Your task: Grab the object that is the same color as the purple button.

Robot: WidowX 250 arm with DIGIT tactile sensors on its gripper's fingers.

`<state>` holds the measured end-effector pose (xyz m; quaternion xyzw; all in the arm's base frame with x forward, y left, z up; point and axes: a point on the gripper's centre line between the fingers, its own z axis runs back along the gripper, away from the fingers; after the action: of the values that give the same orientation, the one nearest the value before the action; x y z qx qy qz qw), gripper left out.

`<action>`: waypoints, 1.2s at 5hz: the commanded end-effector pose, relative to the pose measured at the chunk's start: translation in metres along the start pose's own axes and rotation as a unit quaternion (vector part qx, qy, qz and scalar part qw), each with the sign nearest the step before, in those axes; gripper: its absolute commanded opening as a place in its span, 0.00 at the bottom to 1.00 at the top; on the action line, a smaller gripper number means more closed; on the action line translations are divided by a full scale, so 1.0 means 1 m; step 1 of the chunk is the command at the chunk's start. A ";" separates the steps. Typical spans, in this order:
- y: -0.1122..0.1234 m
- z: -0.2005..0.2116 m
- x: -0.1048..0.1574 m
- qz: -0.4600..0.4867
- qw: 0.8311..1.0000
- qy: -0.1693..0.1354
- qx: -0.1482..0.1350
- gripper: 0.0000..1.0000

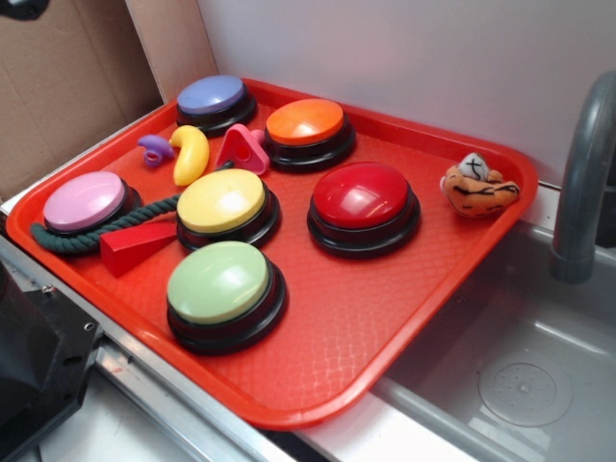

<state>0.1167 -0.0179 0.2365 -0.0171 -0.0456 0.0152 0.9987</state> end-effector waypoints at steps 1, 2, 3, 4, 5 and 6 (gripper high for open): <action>0.000 0.000 0.000 0.000 1.000 0.000 0.000 1.00; 0.011 -0.009 0.015 -0.029 0.999 -0.015 0.003 1.00; 0.023 -0.019 0.026 -0.023 0.999 -0.025 0.005 1.00; 0.049 -0.037 0.042 0.015 0.997 -0.067 0.019 1.00; 0.086 -0.059 0.064 0.054 0.994 -0.090 -0.004 1.00; 0.115 -0.079 0.082 0.100 0.990 -0.096 0.013 1.00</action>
<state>0.2003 0.0890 0.1487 -0.0190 -0.1169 0.1130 0.9865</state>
